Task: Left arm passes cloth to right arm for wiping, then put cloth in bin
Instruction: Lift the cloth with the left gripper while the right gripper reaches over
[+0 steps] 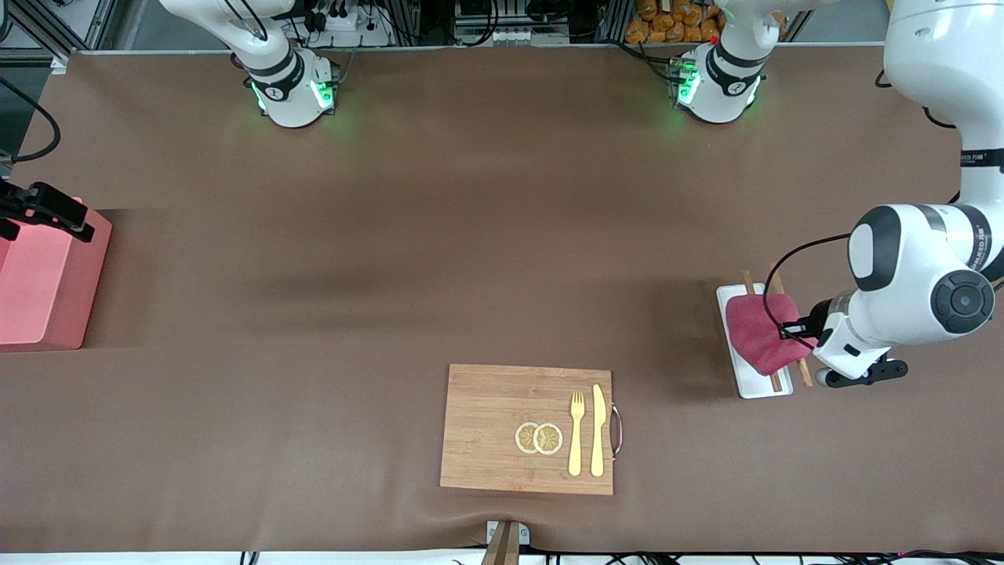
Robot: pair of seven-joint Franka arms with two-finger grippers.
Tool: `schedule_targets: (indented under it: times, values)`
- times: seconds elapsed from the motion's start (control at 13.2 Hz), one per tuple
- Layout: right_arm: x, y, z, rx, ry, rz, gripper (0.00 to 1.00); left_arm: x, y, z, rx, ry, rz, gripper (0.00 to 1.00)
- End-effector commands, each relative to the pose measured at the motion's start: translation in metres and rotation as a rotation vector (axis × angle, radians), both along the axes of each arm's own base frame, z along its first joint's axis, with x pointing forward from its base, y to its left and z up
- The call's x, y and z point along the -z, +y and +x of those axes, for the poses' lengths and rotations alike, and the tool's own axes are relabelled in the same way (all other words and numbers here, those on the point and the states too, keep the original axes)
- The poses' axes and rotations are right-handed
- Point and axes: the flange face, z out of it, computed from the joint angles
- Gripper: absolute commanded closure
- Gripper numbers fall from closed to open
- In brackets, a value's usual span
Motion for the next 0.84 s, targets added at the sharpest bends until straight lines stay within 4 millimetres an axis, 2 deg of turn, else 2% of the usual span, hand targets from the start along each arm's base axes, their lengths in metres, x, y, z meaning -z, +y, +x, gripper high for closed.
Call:
schedule_targets:
  times: [0.0, 0.23, 0.46, 0.53, 0.61, 0.68, 0.76]
  values:
    - [0.001, 0.02, 0.007, -0.019, 0.001, -0.012, 0.0, -0.05, -0.04, -0.014, 0.051, -0.037, -0.033, 1.0]
    - [-0.004, 0.033, 0.004, -0.051, -0.003, -0.027, 0.0, -0.084, -0.085, -0.025, -0.025, -0.056, -0.142, 1.0]
    - [-0.002, 0.038, 0.003, -0.061, 0.011, -0.021, 0.0, -0.105, -0.135, -0.039, -0.111, -0.045, -0.161, 1.0]
    - [0.027, 0.04, 0.013, -0.051, 0.062, -0.016, 0.0, -0.107, -0.161, -0.046, -0.187, -0.021, -0.184, 1.0]
    - [0.043, 0.039, 0.022, -0.073, 0.083, -0.012, 0.0, -0.114, -0.181, -0.047, -0.292, 0.007, -0.238, 1.0]
    - [0.036, 0.041, 0.019, -0.11, 0.076, 0.007, 0.0, -0.117, -0.195, -0.047, -0.371, 0.031, -0.281, 1.0]
    - [0.038, 0.049, 0.019, -0.157, 0.085, 0.001, 0.0, -0.124, -0.219, -0.053, -0.419, 0.048, -0.33, 1.0]
